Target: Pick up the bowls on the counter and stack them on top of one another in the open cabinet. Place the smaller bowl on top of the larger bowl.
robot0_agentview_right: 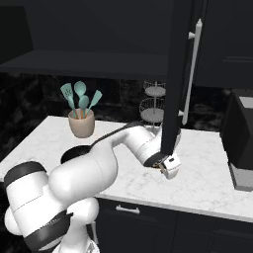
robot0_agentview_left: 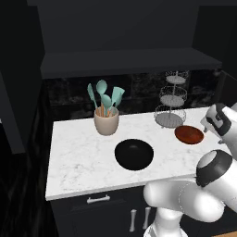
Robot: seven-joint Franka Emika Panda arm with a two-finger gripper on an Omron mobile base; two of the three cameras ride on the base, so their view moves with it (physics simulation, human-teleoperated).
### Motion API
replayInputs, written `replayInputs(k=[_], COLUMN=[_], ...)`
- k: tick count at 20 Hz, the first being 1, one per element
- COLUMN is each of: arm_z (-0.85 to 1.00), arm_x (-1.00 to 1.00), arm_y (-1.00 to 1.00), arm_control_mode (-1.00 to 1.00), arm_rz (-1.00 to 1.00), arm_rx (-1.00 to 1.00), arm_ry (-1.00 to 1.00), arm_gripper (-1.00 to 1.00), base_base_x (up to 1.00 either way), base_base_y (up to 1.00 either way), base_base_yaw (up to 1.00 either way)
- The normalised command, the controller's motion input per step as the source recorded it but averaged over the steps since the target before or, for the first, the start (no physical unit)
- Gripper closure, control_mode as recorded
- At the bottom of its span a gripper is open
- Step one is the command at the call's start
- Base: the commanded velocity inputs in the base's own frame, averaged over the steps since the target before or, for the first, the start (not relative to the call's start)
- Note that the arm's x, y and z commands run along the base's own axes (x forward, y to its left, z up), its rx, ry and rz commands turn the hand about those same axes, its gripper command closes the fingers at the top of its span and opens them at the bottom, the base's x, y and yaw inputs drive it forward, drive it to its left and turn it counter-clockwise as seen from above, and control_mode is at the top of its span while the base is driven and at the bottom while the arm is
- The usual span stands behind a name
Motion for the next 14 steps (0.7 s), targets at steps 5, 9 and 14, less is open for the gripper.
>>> replayInputs(k=[5, 9, 14], arm_z=[-0.11, -0.11, -0.33], arm_x=[0.36, 0.12, 0.01], arm_y=[-0.01, 0.00, 0.00], arm_control_mode=[-1.00, -1.00, -1.00], arm_rz=[0.01, 0.00, 0.00], arm_rx=[0.00, 0.00, 0.00], arm_ry=[0.00, 0.05, 0.12], arm_gripper=[-1.00, -1.00, -1.00], base_base_x=[0.00, 0.00, 0.00], base_base_y=[0.00, 0.00, 0.00], base_base_yaw=[0.00, 0.00, 0.00])
